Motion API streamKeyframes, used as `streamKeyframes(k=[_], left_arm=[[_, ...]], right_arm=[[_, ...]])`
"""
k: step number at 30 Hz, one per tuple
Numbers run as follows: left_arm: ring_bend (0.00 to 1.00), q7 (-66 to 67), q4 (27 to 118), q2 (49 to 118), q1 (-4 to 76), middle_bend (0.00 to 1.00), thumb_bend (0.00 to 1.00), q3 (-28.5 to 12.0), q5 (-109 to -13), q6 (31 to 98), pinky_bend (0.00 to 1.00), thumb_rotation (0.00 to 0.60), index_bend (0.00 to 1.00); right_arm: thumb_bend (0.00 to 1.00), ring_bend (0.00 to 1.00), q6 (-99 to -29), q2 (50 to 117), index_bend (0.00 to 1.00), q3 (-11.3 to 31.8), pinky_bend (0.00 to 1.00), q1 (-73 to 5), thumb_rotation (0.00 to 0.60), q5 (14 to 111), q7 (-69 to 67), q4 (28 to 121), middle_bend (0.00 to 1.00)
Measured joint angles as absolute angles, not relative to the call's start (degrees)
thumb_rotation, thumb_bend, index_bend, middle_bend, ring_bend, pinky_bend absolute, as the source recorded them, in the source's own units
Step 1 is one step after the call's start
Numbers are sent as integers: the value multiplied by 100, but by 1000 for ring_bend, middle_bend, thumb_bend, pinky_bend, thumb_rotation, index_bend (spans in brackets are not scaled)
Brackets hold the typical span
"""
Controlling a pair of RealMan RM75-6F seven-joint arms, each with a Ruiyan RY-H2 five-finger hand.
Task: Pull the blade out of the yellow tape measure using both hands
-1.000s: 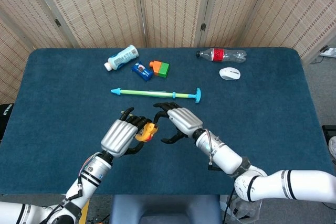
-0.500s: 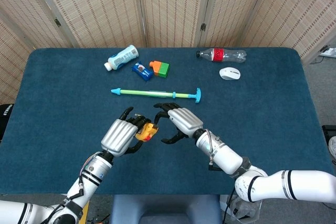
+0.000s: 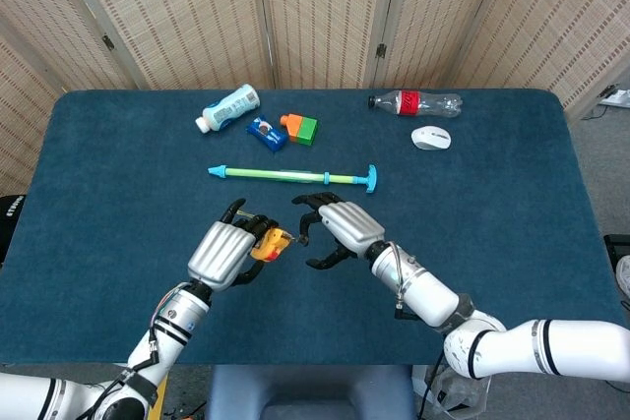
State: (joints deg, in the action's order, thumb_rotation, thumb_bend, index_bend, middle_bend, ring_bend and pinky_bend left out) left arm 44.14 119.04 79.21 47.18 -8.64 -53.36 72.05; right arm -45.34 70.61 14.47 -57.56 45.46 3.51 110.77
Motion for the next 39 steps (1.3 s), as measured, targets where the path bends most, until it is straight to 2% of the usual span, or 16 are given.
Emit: streamKeyframes(k=[29,39], left_arm=[[422,4751,11915,8060,4673,557,445,-697,-5556,7376,91,600,476],[422,4832,11897,8087,4662,557,452,-668,-5595,7381,91,600,476]], right_arm=[[256,138,-4689,7282,641,1519,59,-5891,600,4426,483,10936,208],[391,142,-4708,7299,646,1518,59,-5891,600,4409,504,10917,213]])
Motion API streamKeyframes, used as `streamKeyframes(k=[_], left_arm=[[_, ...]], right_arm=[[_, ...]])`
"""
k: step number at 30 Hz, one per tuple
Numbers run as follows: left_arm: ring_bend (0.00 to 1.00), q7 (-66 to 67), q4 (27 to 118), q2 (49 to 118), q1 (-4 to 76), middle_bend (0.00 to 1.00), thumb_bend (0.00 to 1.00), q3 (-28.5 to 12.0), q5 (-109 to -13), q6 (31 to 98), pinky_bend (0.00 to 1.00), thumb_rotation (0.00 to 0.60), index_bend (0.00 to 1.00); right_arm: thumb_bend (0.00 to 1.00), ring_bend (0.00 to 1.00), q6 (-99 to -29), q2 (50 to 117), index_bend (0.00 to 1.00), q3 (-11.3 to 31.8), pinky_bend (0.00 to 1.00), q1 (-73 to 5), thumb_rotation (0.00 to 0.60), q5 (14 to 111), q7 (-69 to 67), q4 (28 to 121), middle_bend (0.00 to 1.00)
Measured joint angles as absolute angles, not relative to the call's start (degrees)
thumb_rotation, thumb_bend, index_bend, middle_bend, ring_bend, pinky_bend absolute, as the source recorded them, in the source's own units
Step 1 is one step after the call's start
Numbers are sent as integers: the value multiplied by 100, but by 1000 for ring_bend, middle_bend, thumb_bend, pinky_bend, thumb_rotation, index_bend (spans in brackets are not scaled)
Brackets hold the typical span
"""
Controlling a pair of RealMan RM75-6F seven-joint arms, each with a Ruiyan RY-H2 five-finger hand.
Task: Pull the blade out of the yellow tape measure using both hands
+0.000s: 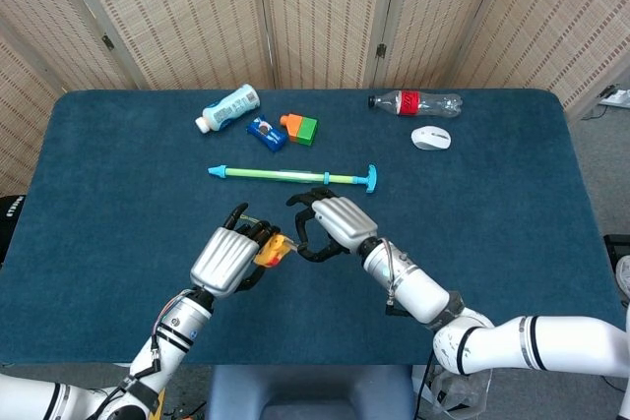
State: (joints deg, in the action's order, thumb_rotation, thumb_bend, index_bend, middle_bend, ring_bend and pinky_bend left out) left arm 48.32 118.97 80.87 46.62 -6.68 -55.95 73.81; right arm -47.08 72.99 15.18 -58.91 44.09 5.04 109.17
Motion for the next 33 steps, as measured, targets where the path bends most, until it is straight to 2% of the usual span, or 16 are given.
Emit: streamKeyframes(k=[7,17,33], left_arm=[[422,4897,11811,8105,4657,557,453,-643,-5595,7377,91,600,476],[426,4796,11416,8056,4566,560,453,-562,-5563,7317,90,600,479],[429,4304,10458,7924,4306,567,452,-381,-5616,7033,84,600,486]], right_arm=[[449,151,-4702,7288,666,1493,59,-5850,600,4453,486,10896,226],[460,155,-4702,7132,677,1479,59,-5626,600,4775,247,10960,233],[462,154,-4744,6254,679,1555,59,-4816,600,6036,-835,11372,234]])
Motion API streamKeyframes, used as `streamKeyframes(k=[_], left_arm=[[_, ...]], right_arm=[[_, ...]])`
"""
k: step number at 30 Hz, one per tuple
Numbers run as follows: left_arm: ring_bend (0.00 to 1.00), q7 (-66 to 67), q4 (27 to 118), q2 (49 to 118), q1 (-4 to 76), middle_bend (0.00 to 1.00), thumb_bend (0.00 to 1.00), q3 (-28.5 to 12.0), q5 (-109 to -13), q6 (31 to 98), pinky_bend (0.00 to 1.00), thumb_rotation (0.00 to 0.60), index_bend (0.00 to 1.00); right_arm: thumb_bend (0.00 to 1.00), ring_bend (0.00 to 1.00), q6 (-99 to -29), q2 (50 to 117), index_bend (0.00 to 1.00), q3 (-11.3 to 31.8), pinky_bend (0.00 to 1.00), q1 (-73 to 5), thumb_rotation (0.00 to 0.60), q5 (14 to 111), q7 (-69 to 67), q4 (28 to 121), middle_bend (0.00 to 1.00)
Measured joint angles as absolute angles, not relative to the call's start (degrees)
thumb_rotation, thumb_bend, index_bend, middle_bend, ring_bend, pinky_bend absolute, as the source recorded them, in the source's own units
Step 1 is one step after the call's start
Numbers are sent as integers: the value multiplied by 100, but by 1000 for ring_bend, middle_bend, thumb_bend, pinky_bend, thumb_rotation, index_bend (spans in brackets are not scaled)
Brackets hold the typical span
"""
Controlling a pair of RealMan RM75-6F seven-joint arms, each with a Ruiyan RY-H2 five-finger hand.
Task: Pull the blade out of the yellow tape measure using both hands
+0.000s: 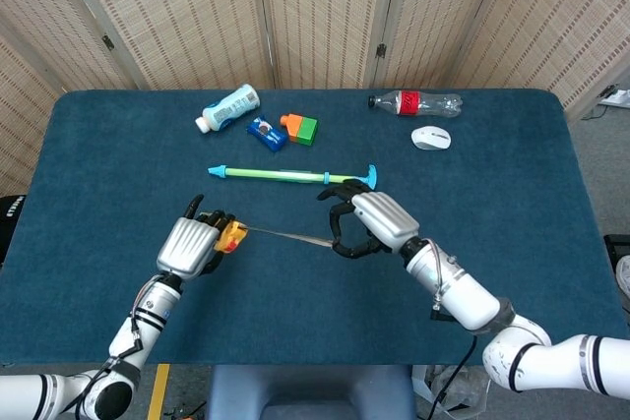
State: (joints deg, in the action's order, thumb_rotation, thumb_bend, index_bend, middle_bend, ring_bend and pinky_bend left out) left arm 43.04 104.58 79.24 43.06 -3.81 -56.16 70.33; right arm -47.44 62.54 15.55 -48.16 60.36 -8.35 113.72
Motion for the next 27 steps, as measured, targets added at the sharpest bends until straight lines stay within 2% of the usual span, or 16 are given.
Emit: streamKeyframes(k=[14,27], left_arm=[[429,4105,9948,7959,4123,569,452,-352,-5657,6854,83,600,487],[429,4227,9894,7930,4054,570,452,-354,-5582,6789,83,600,488]], right_arm=[[463,154,-4792,5164,679,1680,59,-4159,600,7078,-2049,11856,235],[462,153,-5292,4215,679,1711,59,-3474,600,8289,-3613,11988,235]])
